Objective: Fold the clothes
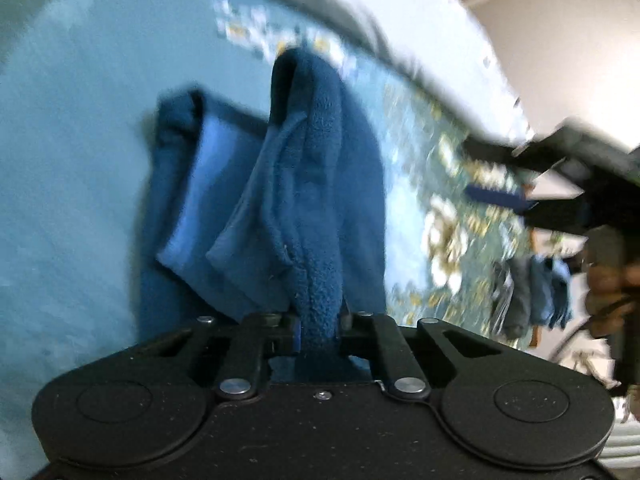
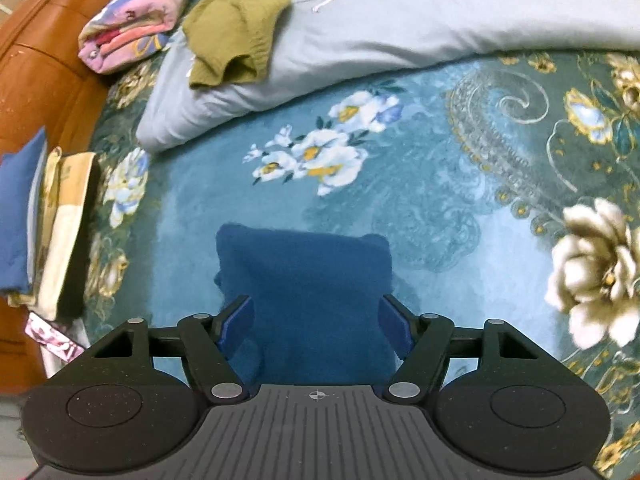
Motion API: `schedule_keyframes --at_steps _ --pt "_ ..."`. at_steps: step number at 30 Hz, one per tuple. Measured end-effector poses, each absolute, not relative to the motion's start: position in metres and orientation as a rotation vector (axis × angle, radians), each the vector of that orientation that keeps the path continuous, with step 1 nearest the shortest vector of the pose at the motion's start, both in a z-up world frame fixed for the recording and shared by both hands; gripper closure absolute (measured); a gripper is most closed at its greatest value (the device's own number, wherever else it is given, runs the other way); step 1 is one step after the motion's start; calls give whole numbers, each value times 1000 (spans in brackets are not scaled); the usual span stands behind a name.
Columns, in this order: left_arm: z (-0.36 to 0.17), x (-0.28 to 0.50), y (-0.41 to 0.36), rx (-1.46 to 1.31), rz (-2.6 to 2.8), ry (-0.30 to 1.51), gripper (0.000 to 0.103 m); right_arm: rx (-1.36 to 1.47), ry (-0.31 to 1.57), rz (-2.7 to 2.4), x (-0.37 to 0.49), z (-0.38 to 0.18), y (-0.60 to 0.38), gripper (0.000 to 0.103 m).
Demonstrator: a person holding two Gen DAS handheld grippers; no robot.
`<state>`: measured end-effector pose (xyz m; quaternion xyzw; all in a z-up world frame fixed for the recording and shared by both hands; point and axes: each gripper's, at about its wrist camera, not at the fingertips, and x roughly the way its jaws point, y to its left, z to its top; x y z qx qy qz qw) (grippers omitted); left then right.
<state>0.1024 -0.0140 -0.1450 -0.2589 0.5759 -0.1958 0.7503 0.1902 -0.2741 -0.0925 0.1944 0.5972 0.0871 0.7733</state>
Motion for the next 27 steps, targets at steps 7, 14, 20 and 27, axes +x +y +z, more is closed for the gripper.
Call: schedule_keyframes --at_steps 7,14,20,27 --pt "-172 64 43 -620 -206 1258 91 402 1333 245 185 -111 -258 25" --pt "-212 72 34 -632 -183 1274 82 393 1371 201 176 -150 -245 36" --pt "-194 76 23 -562 -265 1251 79 380 1212 218 182 -122 -239 65" --pt "-194 74 41 -569 -265 1259 79 251 1335 264 207 -156 -219 81"
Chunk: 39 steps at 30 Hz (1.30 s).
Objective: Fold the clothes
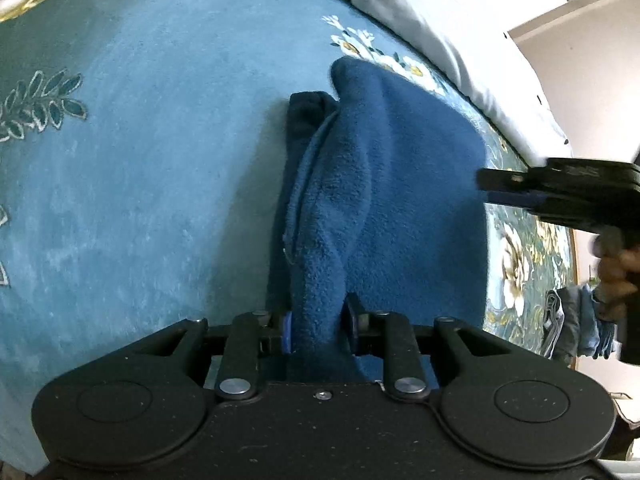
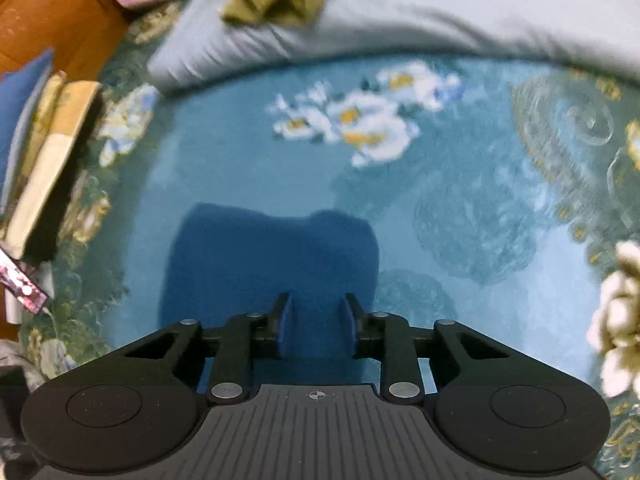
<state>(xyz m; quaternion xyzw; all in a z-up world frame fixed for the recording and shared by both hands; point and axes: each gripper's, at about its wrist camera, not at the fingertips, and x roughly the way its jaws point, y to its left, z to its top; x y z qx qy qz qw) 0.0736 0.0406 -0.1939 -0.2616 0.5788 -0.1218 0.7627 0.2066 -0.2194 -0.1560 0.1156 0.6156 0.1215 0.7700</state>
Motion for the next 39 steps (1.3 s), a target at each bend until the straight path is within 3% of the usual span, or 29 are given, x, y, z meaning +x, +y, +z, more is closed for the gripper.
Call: schedule_keyframes --at_steps 10,17,20,22,24,25,27,39 --pt "-186 78 48 -610 -272 1275 71 251 1422 277 224 -191 -217 80" --pt "-155 111 74 -602 -268 1229 45 345 1366 261 209 -171 -241 79" --pt "-158 142 73 -571 -296 1219 29 408 1329 229 193 -164 -258 66" --pt "-168 166 65 -536 -334 1225 27 470 1316 219 179 -166 -271 47" --pt "-178 187 57 -507 -381 1228 23 563 1324 224 158 -175 -283 17" --pt "-184 196 53 -498 -413 1230 17 605 1326 234 147 -180 -288 15" --pt "-198 211 47 -476 -465 1253 14 694 1349 256 127 -193 -292 3" --pt "-246 243 32 -424 -568 1329 5 984 1354 251 88 -256 -283 1"
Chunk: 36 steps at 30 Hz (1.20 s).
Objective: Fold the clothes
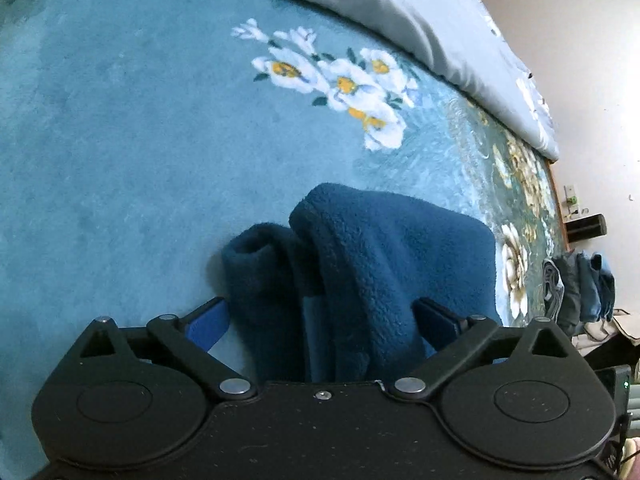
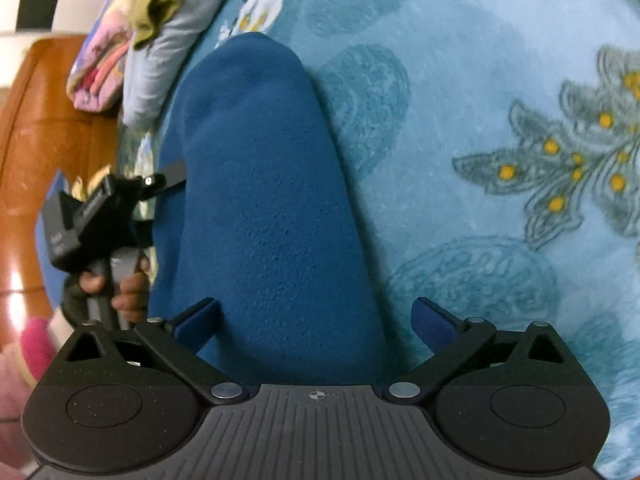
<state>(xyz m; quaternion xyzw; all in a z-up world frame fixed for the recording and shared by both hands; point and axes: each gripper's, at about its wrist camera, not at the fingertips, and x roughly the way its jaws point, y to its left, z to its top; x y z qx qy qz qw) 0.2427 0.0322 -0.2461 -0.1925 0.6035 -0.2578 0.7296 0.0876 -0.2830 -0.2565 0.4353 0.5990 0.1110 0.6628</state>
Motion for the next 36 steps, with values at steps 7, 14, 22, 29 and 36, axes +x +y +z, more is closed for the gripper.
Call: schedule_keyframes --at_steps 7,14,22,29,36 --pt "-248 243 33 -491 -528 1313 23 1025 1381 240 100 -258 -270 21" --pt "-233 234 31 -492 -472 1278 52 936 1421 237 107 -239 -266 42" --pt "-200 203 32 -528 -378 1258 70 663 1481 370 148 -199 -287 46" --pt "-176 158 7 -639 -228 1173 89 243 1568 667 232 -172 -306 47" --pt "-175 127 -10 -788 17 1083 86 -48 1630 873 306 -181 -290 47"
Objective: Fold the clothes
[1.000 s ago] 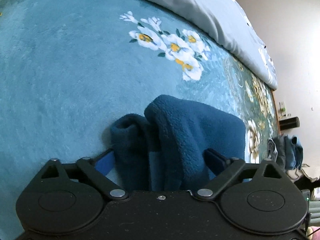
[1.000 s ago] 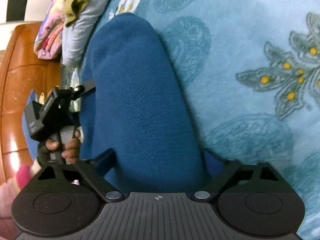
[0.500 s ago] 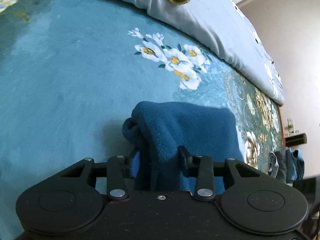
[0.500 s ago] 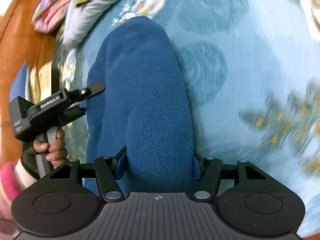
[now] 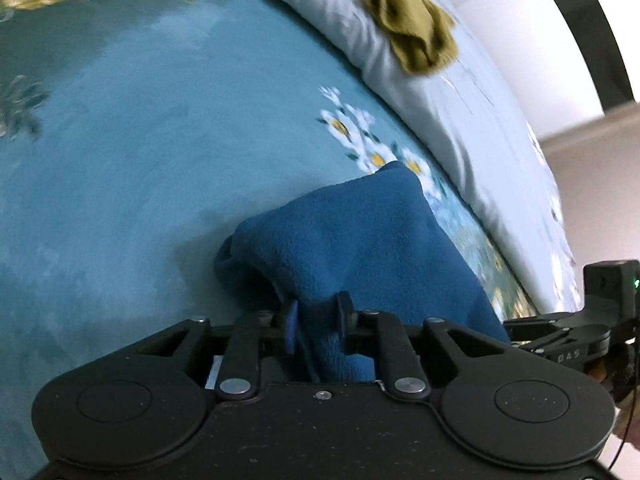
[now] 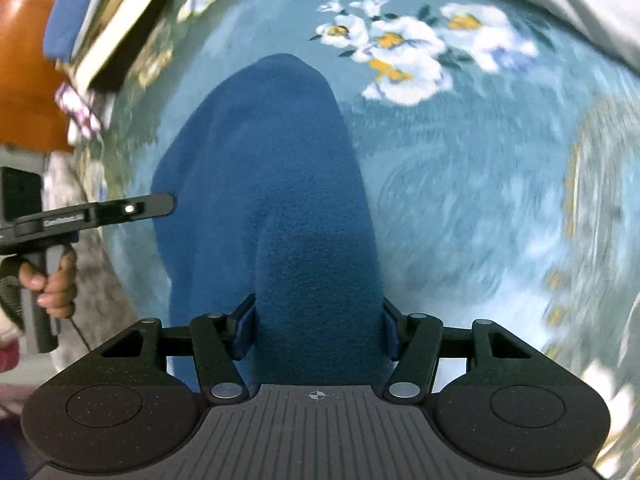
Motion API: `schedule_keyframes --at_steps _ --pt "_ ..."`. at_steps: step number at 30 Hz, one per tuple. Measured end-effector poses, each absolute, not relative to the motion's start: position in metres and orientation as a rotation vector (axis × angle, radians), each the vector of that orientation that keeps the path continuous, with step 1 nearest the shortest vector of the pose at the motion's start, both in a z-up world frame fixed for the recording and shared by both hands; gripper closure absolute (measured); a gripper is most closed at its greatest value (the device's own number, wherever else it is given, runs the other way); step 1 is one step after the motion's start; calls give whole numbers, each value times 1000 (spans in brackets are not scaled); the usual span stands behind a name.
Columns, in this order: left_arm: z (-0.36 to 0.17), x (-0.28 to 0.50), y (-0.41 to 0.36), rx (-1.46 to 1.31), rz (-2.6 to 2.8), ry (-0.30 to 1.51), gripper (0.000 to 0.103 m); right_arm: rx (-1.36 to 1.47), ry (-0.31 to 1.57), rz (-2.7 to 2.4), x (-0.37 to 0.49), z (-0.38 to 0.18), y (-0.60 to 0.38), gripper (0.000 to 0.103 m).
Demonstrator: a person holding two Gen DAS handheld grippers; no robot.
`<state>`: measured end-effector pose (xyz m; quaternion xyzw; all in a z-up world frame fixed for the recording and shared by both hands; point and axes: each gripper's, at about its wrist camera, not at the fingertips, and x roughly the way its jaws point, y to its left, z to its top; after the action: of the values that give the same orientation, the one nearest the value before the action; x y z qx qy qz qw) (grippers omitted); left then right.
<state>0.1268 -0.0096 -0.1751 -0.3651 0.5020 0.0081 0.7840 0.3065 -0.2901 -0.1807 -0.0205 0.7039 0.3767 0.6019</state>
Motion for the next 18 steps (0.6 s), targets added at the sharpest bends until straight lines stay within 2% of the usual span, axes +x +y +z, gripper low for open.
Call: schedule_keyframes --at_steps 4,5,7,12,14,16,17,18 --pt "-170 123 -11 -777 71 1068 70 -63 1645 900 312 -191 -293 43" --pt "-167 124 -10 -763 74 1070 68 -65 1640 893 311 -194 -295 39" --pt "-160 127 -8 -709 73 1065 57 -60 1618 859 309 -199 -304 35" --pt "-144 152 6 -543 28 1047 40 129 1526 721 301 -194 -337 28" --pt "-142 172 11 -497 -23 1053 36 216 1467 653 290 -190 -353 21" --pt "-143 198 14 -457 -112 1076 25 342 1392 547 274 -185 -374 13" --pt "-146 211 14 -440 -178 1098 22 423 1349 477 262 -184 -386 1" --pt "-148 224 13 -420 -241 1120 19 505 1305 406 247 -183 -397 0"
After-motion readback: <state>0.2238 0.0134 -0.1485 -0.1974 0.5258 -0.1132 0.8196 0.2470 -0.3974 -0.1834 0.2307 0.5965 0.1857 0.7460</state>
